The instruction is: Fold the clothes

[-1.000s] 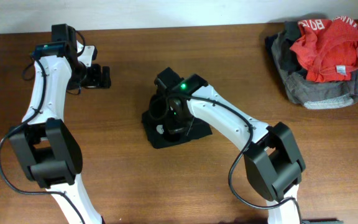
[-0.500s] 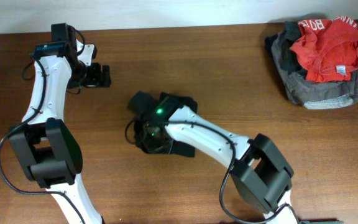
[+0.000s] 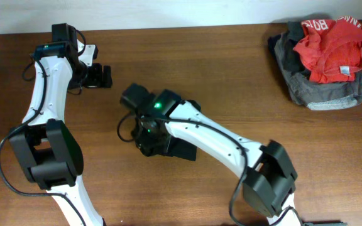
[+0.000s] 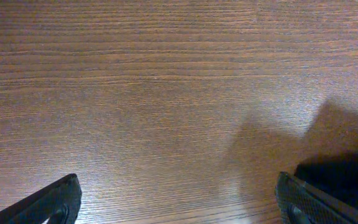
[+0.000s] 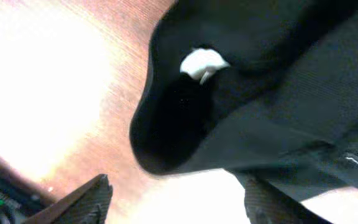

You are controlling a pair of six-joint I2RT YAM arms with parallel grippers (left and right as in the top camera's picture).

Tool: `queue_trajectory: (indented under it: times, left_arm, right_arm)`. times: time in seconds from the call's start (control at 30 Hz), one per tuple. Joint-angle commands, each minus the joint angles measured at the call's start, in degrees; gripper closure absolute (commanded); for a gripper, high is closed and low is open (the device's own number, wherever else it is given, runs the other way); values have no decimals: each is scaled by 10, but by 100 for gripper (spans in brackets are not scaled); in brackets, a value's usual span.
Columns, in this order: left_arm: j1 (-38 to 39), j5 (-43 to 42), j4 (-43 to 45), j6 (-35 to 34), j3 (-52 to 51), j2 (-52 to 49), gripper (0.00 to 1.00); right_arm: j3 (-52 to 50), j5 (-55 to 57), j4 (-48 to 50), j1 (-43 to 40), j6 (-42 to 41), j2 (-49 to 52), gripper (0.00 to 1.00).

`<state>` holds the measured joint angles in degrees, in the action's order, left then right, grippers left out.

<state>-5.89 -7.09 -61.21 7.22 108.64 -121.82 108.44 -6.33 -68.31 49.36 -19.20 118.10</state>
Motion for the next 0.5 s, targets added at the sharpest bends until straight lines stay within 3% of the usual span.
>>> queue_trajectory:
  times: [0.0, 0.07, 0.1, 0.2, 0.27, 0.3, 0.47]
  left_arm:
    - [2, -6, 1, -5, 1, -3, 1]
    - [2, -6, 1, -5, 2, -3, 1]
    - [2, -6, 2, -5, 2, -3, 1]
    - [2, -6, 2, -5, 1, -3, 1]
    - [2, -6, 3, -5, 2, -3, 1]
    - [2, -6, 4, -5, 1, -3, 1]
    - [2, -6, 4, -5, 2, -3, 1]
  right_arm:
    - [44, 39, -26, -35, -21, -40, 26]
    - [45, 40, -36, -64, -29, -42, 27]
    - [43, 40, -41, -80, -37, -41, 32]
    - [14, 33, -39, -125, -56, -37, 75]
    - [-12, 15, -25, -149, -55, -33, 91]
    - [-29, 3, -12, -158, -55, -32, 96]
    - [-131, -74, 90, -174, -51, -31, 96]
